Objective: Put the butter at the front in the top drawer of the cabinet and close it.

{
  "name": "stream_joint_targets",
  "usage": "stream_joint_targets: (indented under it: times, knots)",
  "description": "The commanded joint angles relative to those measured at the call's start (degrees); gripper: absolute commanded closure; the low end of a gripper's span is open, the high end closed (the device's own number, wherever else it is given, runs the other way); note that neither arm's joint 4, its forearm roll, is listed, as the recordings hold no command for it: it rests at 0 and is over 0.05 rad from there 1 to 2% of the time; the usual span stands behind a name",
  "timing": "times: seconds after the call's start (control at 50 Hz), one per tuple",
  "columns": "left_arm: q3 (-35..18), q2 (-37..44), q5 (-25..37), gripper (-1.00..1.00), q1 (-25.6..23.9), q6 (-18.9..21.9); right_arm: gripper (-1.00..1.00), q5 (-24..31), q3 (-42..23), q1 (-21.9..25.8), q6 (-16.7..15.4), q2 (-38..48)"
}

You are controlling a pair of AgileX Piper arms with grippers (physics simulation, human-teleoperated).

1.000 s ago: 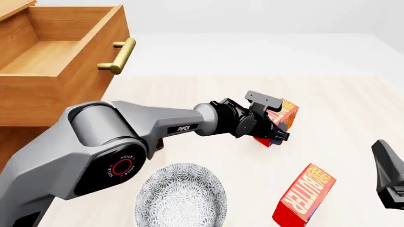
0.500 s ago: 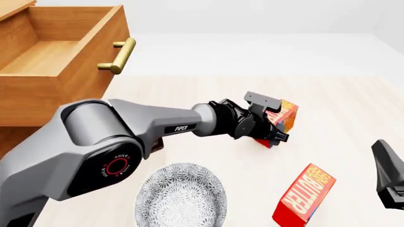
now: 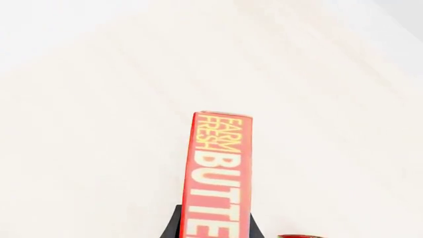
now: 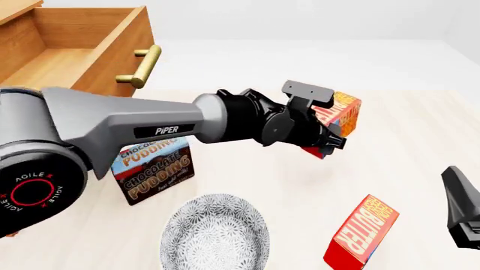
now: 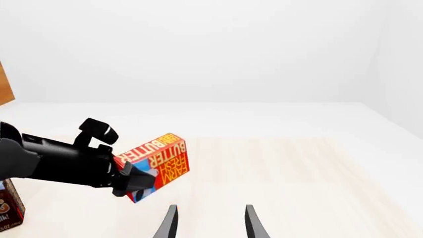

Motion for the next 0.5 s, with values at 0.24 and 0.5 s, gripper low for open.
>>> stream_joint_targets:
  times: [0.24,0.5]
  knots:
    - [7.2,-16.5,3.9,1.0,1.7,2.9,-1.0,0.0,0.0,0.0,0.0,-0.1]
    - [6.4,-24.8,12.7,1.0,4.1,6.0,-1.0,-0.4,0.2,0.0,0.0,0.2]
